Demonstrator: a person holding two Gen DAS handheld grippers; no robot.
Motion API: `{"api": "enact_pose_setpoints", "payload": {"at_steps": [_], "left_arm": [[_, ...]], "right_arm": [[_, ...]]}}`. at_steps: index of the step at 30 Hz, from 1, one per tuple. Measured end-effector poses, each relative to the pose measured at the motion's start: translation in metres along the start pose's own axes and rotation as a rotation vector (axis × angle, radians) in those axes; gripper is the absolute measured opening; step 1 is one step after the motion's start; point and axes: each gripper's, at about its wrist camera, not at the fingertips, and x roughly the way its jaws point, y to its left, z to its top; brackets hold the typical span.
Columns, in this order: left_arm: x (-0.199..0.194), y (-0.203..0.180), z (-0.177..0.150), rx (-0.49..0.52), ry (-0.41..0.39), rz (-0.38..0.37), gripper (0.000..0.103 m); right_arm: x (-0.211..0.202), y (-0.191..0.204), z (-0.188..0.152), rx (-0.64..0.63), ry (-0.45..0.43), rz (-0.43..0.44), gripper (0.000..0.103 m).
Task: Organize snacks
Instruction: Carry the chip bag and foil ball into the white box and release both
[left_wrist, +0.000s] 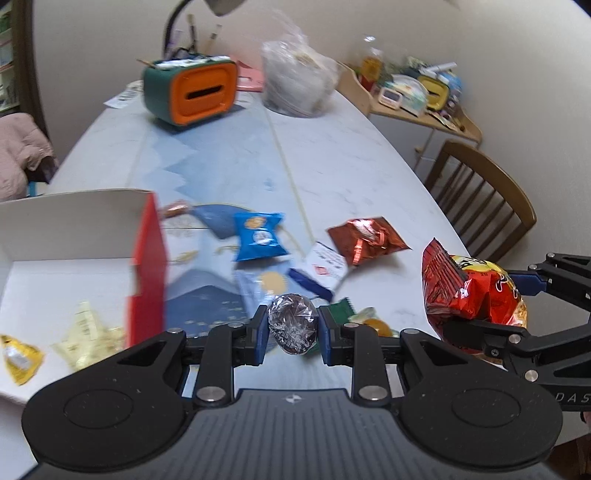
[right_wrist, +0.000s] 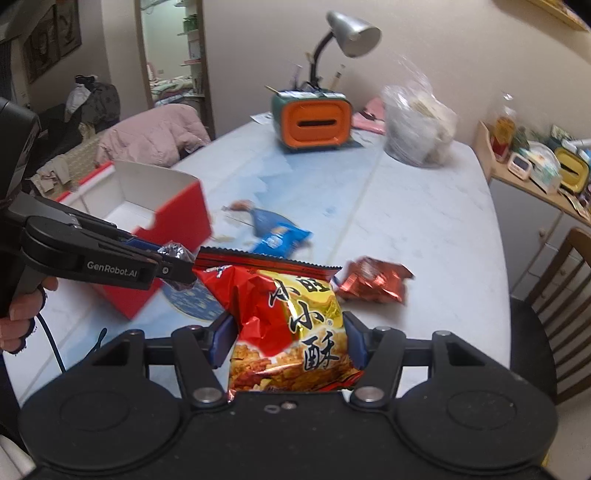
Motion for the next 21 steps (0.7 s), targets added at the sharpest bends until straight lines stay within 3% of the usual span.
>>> {"api": "enact_pose_setpoints", "payload": {"at_steps": [21], "left_arm": [[-0.076,0.136,-0.007,-0.094,-0.105,0.157,0.027]], "right_arm": [[0.044,0.146,0.073,-0.128,-0.063,0.068,0.059]]}}
